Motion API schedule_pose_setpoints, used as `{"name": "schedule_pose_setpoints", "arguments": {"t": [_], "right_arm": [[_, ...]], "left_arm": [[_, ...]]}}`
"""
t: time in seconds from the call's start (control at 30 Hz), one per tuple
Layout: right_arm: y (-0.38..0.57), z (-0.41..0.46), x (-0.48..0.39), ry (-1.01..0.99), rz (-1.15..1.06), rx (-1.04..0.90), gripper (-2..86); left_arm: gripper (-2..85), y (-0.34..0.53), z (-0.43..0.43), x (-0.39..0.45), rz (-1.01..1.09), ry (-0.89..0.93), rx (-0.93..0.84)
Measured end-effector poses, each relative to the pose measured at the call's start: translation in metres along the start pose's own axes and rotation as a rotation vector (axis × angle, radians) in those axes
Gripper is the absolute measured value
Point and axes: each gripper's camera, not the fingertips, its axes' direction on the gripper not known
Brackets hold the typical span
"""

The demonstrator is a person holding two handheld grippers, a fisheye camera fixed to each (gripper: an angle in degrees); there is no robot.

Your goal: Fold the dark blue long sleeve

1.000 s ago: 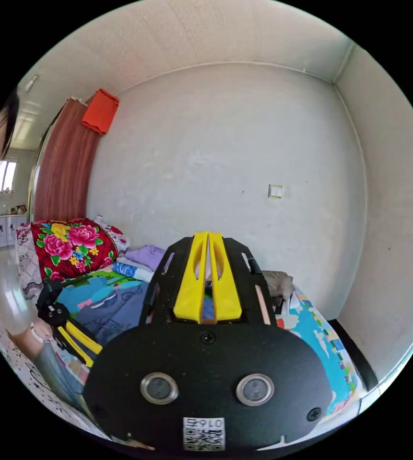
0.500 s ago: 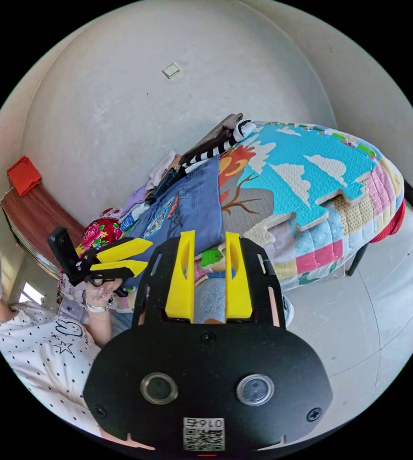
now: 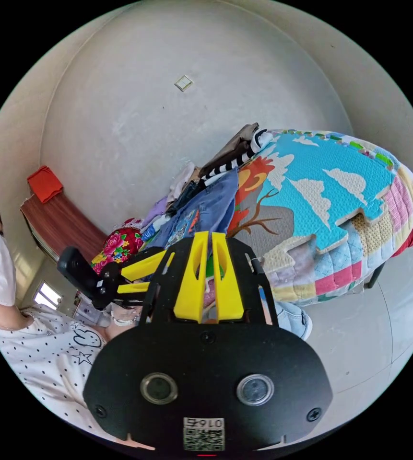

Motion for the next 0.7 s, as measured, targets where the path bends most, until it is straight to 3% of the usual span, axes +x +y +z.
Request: {"name": "schedule_pose_setpoints", "arguments": {"t": [0.13, 0.3, 0.4, 0.6, 0.7], "right_arm": [[-0.031, -0.018, -0.011, 0.028, -0.046, -0.015, 1.6], [-0.065, -0.036, -0.007, 0.017, -0.089, 0.008, 3.6], [-0.1, -0.05, 0.032, -0.085, 0.026, 0.055, 9.5], [-0.19, -0.006, 0.098, -0.443, 0.29, -0.225, 13.7], [-0.237, 0.027, 0.103, -0.424, 0.315, -0.327, 13.7]], "left_arm": [[9.9, -0.021, 0.034, 0.035, 0.015, -0.261, -0.073], [4.2, -0.028, 0.051, 0.049, -0.011, -0.335, -0.057], [3.3, -0.02, 0.033, 0.029, -0.138, -0.217, 0.05], [3.1, -0.001, 0.002, -0.003, -0.279, -0.079, 0.207], [3.2, 0.001, 0.002, 0.0, -0.281, -0.038, 0.216]]}}
